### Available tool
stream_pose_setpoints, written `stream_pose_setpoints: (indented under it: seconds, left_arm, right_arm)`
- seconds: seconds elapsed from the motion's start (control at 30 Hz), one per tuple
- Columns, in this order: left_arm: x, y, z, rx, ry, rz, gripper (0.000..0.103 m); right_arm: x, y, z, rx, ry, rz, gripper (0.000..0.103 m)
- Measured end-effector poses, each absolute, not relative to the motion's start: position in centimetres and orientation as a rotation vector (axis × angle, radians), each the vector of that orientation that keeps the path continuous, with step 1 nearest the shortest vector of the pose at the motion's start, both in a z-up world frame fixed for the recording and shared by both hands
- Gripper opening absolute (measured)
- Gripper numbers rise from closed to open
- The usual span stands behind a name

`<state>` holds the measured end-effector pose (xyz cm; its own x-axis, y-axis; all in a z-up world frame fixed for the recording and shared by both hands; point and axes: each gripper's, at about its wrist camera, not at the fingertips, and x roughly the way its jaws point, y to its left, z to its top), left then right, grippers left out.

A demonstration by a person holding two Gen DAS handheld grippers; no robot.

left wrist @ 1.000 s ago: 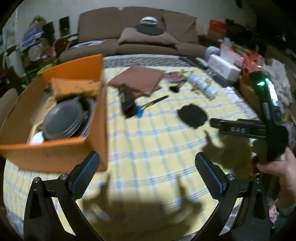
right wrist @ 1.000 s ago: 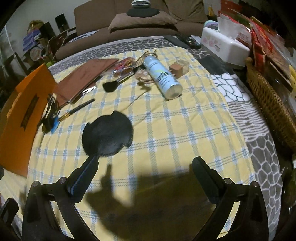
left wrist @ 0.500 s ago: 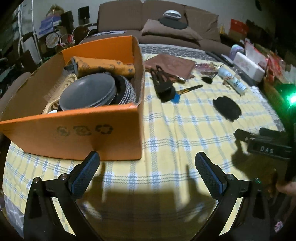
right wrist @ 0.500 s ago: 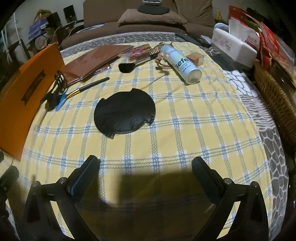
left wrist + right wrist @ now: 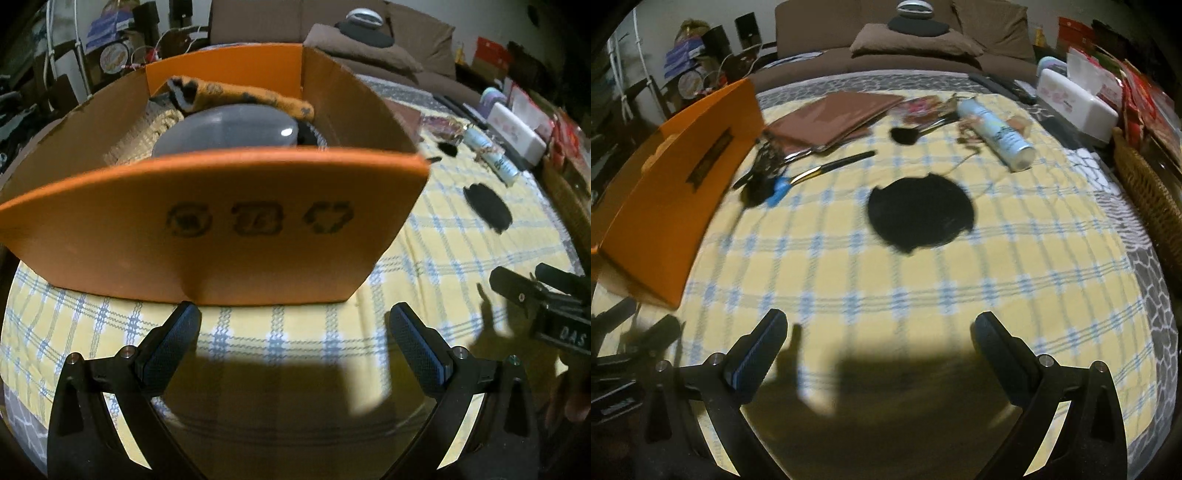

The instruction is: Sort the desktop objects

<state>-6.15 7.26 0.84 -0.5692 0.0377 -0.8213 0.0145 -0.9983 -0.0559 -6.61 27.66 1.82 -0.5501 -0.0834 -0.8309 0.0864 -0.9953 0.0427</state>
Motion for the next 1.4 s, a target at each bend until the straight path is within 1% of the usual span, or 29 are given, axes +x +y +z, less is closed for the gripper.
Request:
stream_pose_setpoints:
  seconds: [0.27, 0.4, 0.53, 1.4]
  left_arm:
    - [-6.1, 6.6, 0.2, -1.447, -0.069, 2.783, 0.103]
    - [-6.2, 6.9, -0.1, -1.457, -0.031, 2.798, 0.103]
    - [-6.2, 6.9, -0.1, -1.459, -0.029, 2.799, 0.103]
    - [-6.4, 6.9, -0.1, -1.461, -0.017, 2.802, 0.103]
  right_arm:
    - [-6.1, 26.0, 0.6, 1.439, 0.098, -2.705, 0.103]
    - [-6.1, 26.2, 0.4, 1.418, 0.087, -2.725, 0.103]
    - [-5.8, 26.1, 0.3, 1.384, 0.079, -2.747, 0.103]
    - [-5.9, 26.2, 0.3, 1.384, 0.077, -2.746, 0.103]
